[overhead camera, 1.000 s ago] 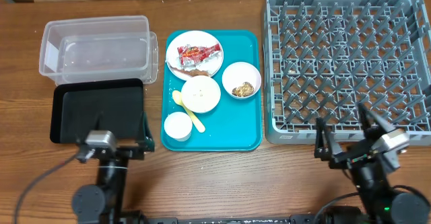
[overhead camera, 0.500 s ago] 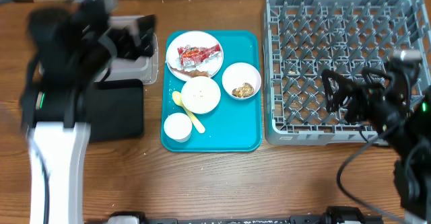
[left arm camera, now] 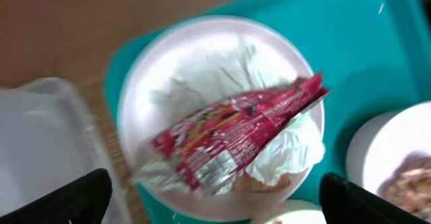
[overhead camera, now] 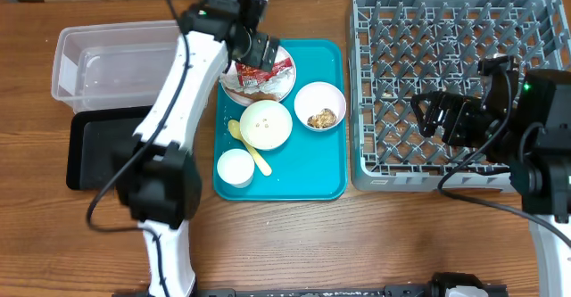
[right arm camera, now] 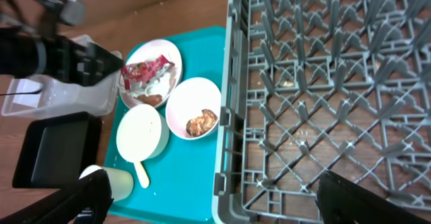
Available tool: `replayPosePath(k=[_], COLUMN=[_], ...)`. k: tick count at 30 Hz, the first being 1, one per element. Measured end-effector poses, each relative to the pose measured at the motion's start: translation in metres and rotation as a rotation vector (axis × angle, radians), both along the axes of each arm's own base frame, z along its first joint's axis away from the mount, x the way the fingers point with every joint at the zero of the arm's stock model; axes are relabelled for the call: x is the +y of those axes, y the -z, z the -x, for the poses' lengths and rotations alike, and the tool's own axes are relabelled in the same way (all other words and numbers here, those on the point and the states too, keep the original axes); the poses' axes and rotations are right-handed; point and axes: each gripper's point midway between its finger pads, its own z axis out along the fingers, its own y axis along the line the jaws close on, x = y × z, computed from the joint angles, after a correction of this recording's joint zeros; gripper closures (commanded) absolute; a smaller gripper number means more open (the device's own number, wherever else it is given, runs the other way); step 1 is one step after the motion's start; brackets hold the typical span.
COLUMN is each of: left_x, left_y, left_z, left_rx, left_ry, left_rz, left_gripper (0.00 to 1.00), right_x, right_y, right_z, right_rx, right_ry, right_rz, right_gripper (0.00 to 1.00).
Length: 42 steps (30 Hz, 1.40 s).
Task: Sort waste into correct bins and load items into the dishwasher
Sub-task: 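Reach the left gripper to the plate and grasp the red wrapper and tissue, then carry the wrapper and tissue left and drop them into the clear bin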
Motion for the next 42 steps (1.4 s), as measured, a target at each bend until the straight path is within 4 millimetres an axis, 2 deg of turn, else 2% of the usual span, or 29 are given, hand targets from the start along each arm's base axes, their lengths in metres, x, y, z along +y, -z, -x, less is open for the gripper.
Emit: replayPosePath(k=[4, 10, 14, 15, 17, 19, 20, 22, 23, 29, 32, 35, 37, 42], left_x=[-0.013, -0.02, -0.02, -0.02, -0.021, -0.023, -0.024, -0.025, -0.025, -0.026, -0.026, -0.027, -0.028, -0.024], left_y=[0.049, 0.083, 0.119, 0.127, 0.124, 0.128, 0.127, 0.127, 0.127, 0.124, 0.119, 0.097, 0.067, -0.035], left_z=[-0.009, -0.021, -0.017, -0.016, -0.021, -0.022, -0.022, -0.023, -0.024, -0.025, -0.026, -0.032, -0.037, -0.048], left_rx=[0.046, 0.043, 0.102, 0.116, 0.101, 0.103, 0.101, 0.099, 0.095, 0.1, 0.125, 0.129, 0.109, -0.029], left_ry=[0.147, 0.238, 0.259, 0.262, 0.267, 0.28, 0.28, 0.284, 0.284, 0.263, 0.216, 0.161, 0.122, 0.022], left_rz=[-0.018, -0.032, -0.046, -0.044, -0.036, -0.029, -0.026, -0.021, -0.02, -0.009, 0.002, 0.021, 0.042, 0.113], left_gripper=[0.0, 0.0, 0.0, 0.03, 0.21, 0.53, 0.74, 0.89, 0.96, 0.96, 0.96, 0.96, 0.96, 0.96], right_x=[0.0, 0.0, 0.0, 0.0, 0.0, 0.0, 0.0, 0.0, 0.0, 0.0, 0.0, 0.0, 0.0, 0.0], right_y=[0.011, 0.019, 0.02, 0.02, 0.02, 0.02, 0.02, 0.02, 0.02, 0.019, 0.019, 0.019, 0.019, 0.019], right_z=[-0.003, -0.002, -0.002, -0.002, -0.002, -0.002, -0.002, -0.002, -0.002, -0.003, -0.003, -0.003, -0.003, -0.003], right_rx=[0.049, 0.085, 0.089, 0.09, 0.09, 0.089, 0.089, 0.089, 0.088, 0.083, 0.083, 0.083, 0.083, 0.083], right_ry=[-0.001, 0.0, 0.0, -0.001, 0.0, -0.001, 0.0, -0.001, -0.001, 0.0, -0.001, -0.001, -0.001, 0.0], right_rz=[-0.003, -0.005, -0.004, -0.005, -0.005, -0.005, -0.004, -0.005, -0.005, -0.004, -0.004, -0.005, -0.004, -0.005], right_gripper=[0.0, 0.0, 0.0, 0.0, 0.0, 0.0, 0.0, 0.0, 0.0, 0.0, 0.0, 0.0, 0.0, 0.0])
